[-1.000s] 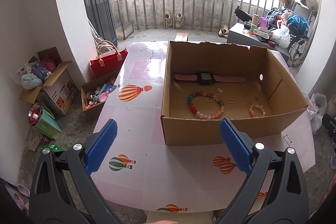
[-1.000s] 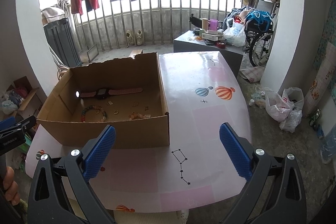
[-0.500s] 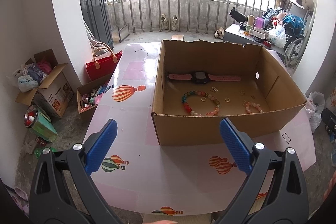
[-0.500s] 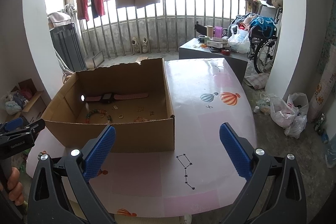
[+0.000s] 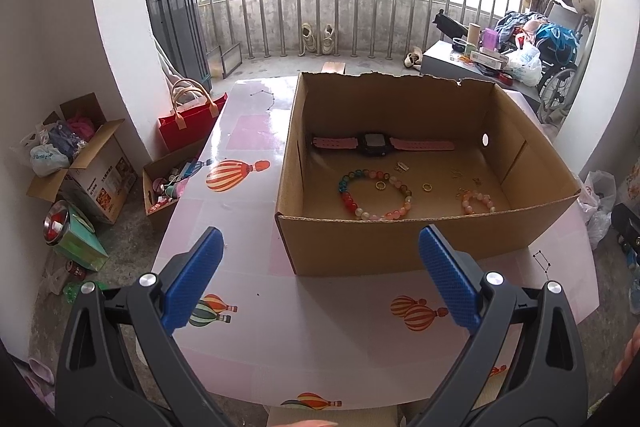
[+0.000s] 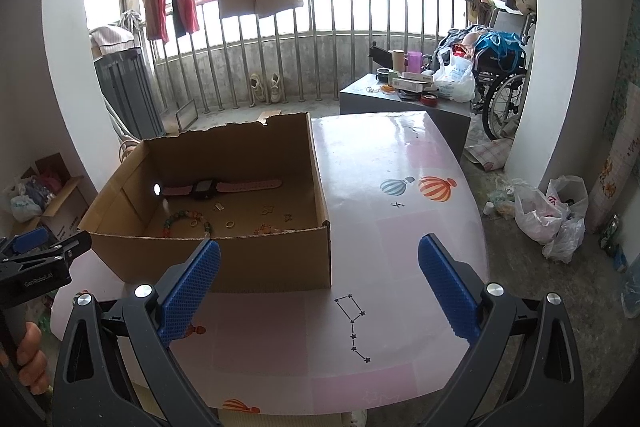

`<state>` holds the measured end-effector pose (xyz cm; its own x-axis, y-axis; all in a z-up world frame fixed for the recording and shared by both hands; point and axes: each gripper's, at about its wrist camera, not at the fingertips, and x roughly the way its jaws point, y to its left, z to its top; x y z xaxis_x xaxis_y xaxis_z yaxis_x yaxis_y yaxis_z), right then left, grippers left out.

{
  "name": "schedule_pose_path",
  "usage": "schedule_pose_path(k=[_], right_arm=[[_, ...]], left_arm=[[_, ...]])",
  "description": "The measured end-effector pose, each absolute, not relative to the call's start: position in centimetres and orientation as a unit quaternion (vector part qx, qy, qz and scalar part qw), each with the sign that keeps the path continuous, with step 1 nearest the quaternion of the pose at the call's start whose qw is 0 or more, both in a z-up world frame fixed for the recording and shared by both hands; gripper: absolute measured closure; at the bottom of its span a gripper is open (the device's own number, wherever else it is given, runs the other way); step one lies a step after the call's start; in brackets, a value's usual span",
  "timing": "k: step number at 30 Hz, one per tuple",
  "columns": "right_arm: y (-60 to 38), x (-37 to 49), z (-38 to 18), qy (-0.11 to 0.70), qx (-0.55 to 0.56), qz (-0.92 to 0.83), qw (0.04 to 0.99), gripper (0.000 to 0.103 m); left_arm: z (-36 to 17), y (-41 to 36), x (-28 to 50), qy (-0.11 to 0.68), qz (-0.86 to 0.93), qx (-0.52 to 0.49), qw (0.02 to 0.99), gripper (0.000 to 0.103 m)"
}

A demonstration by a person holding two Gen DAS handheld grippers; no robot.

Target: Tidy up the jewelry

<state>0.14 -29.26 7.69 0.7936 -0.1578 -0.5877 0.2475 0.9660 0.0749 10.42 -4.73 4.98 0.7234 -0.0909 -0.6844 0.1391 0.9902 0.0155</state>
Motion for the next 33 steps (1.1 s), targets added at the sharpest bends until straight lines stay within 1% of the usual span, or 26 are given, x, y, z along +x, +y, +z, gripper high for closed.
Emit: schedule_pose_path(k=[33], right_arm=[[-29.17,0.5,7.36,0.31,0.077,-0.107,0.942,0.006]], left_arm=[[4.74,-4.85,10.56,0.373,-0.056,0.031,0.926,0.009]])
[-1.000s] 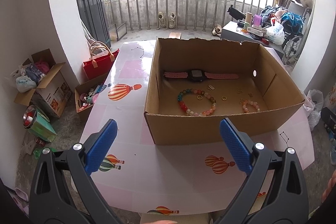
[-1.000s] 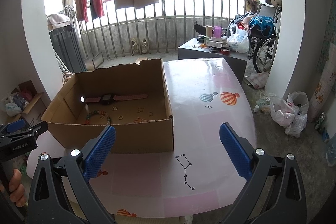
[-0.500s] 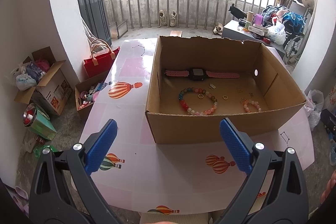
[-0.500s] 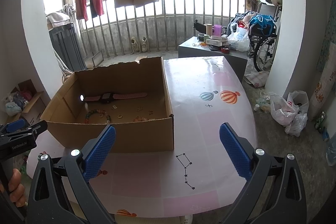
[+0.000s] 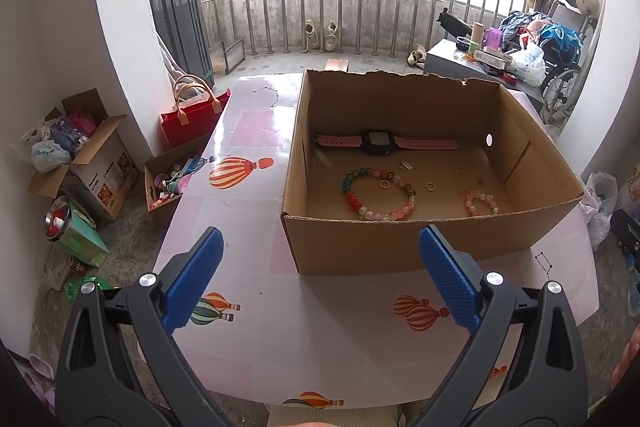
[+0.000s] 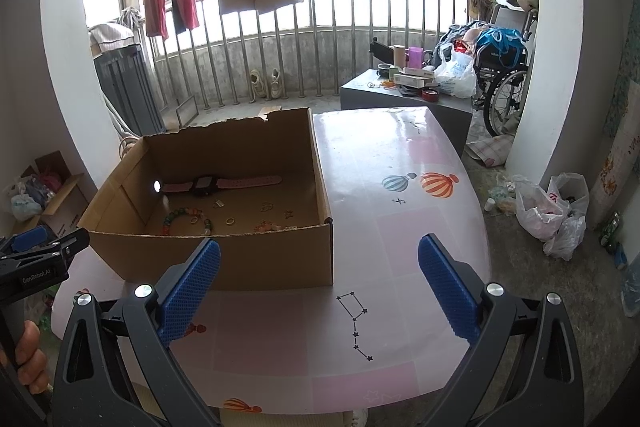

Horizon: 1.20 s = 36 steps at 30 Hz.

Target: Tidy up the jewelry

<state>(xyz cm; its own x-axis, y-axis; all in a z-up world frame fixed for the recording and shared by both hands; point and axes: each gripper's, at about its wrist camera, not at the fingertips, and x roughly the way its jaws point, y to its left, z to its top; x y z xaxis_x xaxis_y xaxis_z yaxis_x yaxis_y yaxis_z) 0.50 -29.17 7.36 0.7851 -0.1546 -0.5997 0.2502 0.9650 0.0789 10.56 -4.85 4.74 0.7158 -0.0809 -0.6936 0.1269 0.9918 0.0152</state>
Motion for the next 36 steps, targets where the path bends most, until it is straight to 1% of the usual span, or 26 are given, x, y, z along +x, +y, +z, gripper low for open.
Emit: schedule_pose_path(k=[36], right_arm=[[-29.05,0.71,7.33,0.31,0.077,-0.106,0.942,0.006]], left_arm=[[4.78,-4.76,10.58,0.373,-0.056,0.031,0.926,0.009]])
